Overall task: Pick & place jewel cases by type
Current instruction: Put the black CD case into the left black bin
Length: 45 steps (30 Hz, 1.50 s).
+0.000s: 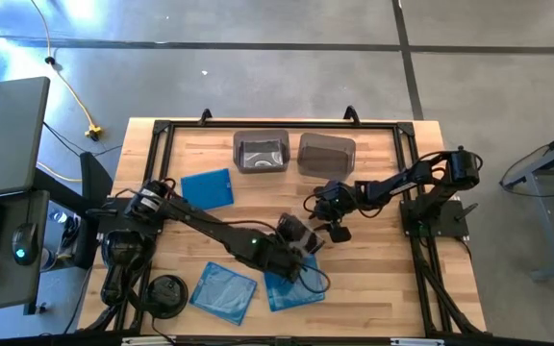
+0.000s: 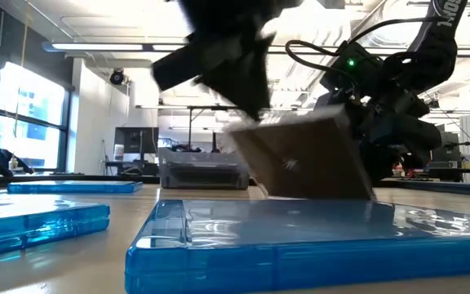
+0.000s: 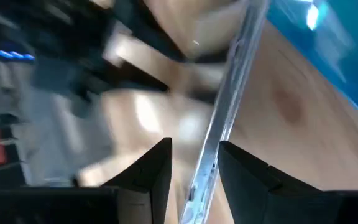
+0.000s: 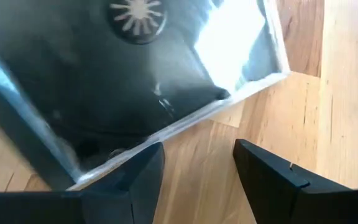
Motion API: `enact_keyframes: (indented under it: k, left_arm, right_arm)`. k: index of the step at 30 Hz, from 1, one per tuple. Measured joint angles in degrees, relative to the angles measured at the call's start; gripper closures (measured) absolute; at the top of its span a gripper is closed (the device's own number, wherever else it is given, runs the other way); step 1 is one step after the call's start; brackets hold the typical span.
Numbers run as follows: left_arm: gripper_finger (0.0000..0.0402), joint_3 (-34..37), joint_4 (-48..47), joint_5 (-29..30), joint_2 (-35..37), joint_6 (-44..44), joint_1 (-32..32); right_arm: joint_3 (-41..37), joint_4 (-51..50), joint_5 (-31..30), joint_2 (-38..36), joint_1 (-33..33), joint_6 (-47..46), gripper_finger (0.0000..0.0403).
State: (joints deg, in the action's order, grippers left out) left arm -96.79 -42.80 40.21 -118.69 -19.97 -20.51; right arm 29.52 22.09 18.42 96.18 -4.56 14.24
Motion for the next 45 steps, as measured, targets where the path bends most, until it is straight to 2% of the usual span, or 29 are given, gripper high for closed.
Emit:
enact_keyframes:
  k: [5, 8, 13, 20, 22, 26, 29, 33, 37, 40, 45]
  left_arm:
    - [0.0275, -2.02, 2.82, 2.44, -0.12, -5.24, 0.87]
    - [0.0275, -1.81, 5.99, 0.26, -0.66, -7.37, 2.14]
    - [0.0275, -1.99, 7.27, -8.44, -0.19, -7.25, 5.45]
    - [0.0275, -1.14, 3.85, -9.0, -0.34, -7.13, 6.85]
    - [0.0275, -1.39, 3.93, -11.07, 0.06, -6.6, 6.71]
    - [0.0275, -1.5, 0.92, -14.72, 0.22, -3.46, 6.54]
    - [0.0275, -1.46, -2.03, -14.57, 0.15, -0.56, 6.6]
    - [0.0275, -1.45, -10.71, -15.14, 1.19, 8.3, 6.64]
    - [0.0275, -1.38, -22.14, -22.73, 1.51, 19.68, 6.64]
    - [0.0275, 1.85, -23.85, -27.77, 1.63, 25.72, 6.64]
    - [0.0275, 10.32, -24.51, -29.35, 1.54, 32.1, 5.41]
  right_arm:
    - [0.08, 0.9, 1.04, 0.08, 0.08, -0.73, 0.0206]
    - [0.24, 3.44, 3.0, 0.13, 0.37, -1.18, 0.0206]
    - [0.15, 5.48, 2.96, 0.11, 1.27, -1.08, 0.0206]
    - [0.09, 5.23, 0.15, 0.11, 1.9, -0.03, 0.0206]
    - [0.09, 5.79, -0.8, 0.11, 1.9, 1.13, 0.0206]
    - [0.07, 7.58, -1.46, 0.11, 1.9, 1.66, 0.0206]
    - [0.04, 9.23, -0.96, 0.07, 1.92, 0.98, 0.0206]
    - [0.04, 8.66, -1.22, 0.07, 2.01, 0.92, 0.0206]
    - [0.13, 9.11, -1.45, 0.07, 2.31, -0.22, 0.0206]
    - [1.06, 9.43, -2.41, 0.25, 3.13, -1.62, 0.0206]
    - [3.38, 9.48, -4.95, 1.42, 5.41, -1.47, 0.0206]
